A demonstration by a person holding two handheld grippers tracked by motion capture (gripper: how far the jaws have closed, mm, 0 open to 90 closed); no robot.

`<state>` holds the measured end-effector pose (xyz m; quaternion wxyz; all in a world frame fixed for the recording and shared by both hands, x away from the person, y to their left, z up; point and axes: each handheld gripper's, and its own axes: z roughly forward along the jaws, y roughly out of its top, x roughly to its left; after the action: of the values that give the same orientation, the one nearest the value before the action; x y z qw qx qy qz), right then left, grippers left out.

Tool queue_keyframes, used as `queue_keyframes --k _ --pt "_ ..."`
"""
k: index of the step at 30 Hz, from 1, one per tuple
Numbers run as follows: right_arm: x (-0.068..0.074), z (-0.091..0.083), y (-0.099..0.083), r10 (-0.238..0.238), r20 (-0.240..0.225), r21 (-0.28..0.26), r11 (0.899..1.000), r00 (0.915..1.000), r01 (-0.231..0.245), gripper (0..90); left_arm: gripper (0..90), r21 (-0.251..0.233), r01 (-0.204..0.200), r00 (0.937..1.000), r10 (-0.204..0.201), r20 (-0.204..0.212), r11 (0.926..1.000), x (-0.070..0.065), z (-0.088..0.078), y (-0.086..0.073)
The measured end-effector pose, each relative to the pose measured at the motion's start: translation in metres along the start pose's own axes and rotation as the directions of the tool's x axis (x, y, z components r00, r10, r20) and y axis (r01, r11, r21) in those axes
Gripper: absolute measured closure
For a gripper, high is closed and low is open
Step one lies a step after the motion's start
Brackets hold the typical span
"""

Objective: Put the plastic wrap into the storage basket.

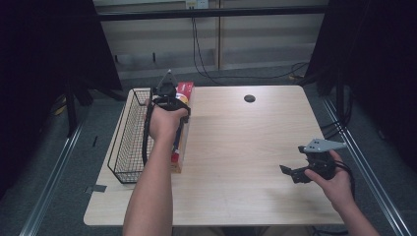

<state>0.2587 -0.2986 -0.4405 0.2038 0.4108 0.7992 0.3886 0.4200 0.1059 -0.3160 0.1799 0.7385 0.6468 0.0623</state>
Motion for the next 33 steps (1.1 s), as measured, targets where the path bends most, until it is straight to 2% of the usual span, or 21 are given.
queue_keyframes --k 9,10,13,15,16,30,31,33 --pt "0.001 0.001 0.0 -0.008 -0.001 0.004 1.0 1.0 0.008 2.0 44.7 -0.003 0.017 0.9997 -0.017 -0.015 0.9998 0.01 -0.006 -0.001" --pt "0.001 0.001 0.0 -0.008 0.0 0.004 1.0 1.0 0.008 2.0 44.7 0.0 0.01 0.9998 -0.01 -0.015 0.9999 0.012 -0.008 -0.001" --pt "0.001 0.001 0.0 -0.007 -0.003 0.002 1.0 1.0 0.007 2.0 44.6 -0.01 0.033 0.9994 -0.033 -0.011 0.9994 0.015 -0.01 -0.002" --pt "0.001 0.001 0.0 -0.01 -0.004 0.002 1.0 0.9999 0.01 2.0 44.6 -0.01 0.019 0.9996 -0.02 -0.019 0.9998 0.018 -0.012 -0.002" --pt "0.002 0.001 0.0 -0.011 -0.01 0.007 1.0 0.9999 0.011 2.0 44.6 -0.01 0.032 0.9993 -0.032 -0.019 0.9995 0.02 -0.013 -0.003" --pt "0.002 0.002 0.0 -0.012 -0.003 0.006 1.0 0.9999 0.012 2.0 44.7 -0.004 0.052 0.9982 -0.052 -0.032 0.9987 0.037 -0.02 -0.005" --pt "0.002 0.002 0.0 -0.012 -0.003 0.006 1.0 0.9999 0.012 2.0 44.6 -0.01 0.066 0.9973 -0.066 -0.032 0.9978 0.038 -0.019 -0.006" --pt "0.002 0.002 0.0 -0.013 -0.002 0.007 1.0 0.9999 0.013 2.0 44.7 -0.008 0.067 0.9971 -0.067 -0.034 0.9977 0.041 -0.02 -0.006"
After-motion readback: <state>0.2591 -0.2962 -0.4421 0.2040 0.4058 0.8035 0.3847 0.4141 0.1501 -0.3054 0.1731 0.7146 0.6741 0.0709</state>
